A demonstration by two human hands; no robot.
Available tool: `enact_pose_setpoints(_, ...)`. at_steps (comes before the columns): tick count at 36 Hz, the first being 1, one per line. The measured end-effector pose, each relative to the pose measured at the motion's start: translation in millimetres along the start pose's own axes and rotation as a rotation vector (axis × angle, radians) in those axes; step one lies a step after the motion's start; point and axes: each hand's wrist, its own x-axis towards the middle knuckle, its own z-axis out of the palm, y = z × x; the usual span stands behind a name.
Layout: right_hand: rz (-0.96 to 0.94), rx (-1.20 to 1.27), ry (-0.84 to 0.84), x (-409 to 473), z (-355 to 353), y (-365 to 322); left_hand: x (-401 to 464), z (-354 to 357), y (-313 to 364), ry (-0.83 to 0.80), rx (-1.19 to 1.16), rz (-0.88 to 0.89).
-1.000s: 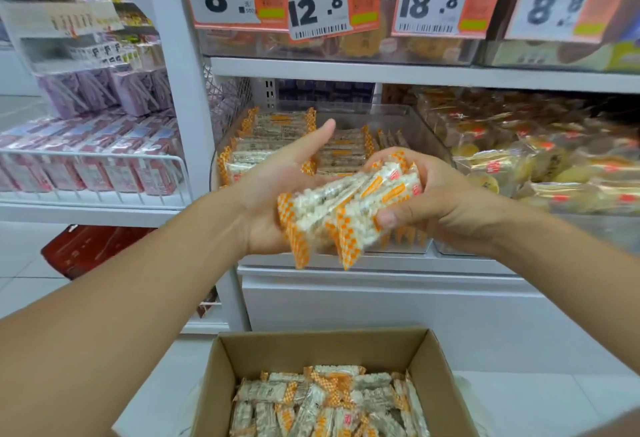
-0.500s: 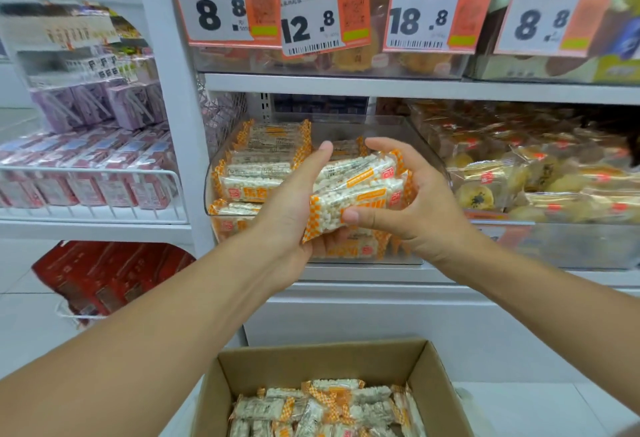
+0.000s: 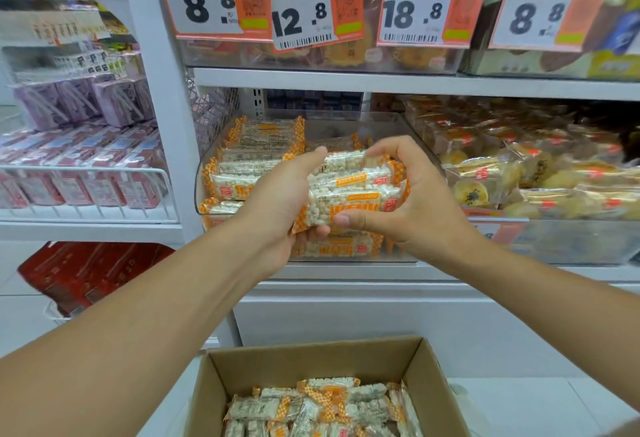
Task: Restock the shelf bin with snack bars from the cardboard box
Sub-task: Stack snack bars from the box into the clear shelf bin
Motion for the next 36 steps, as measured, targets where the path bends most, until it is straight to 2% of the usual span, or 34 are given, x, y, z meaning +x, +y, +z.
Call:
enact_pose_setpoints(8,0.03,-0.243,-0.122,7,-20,-2,12,1,-1,-0.016,-0.008,0.02)
enact_pose_setpoints(15,-0.128,-0.382,-0.033,9,-22,-2,6,8,0,-0.045,-0.039,0.023)
enact_pose_setpoints(28,-0.087,-0.509,-0.148,12,-13,-4,3,9,-1,0.001,-0.044,0.078)
enact_pose_setpoints(36,-0.208,-0.557,-0.156,12,-14,-2,3,10,-5,0.053,-0.016,0.075)
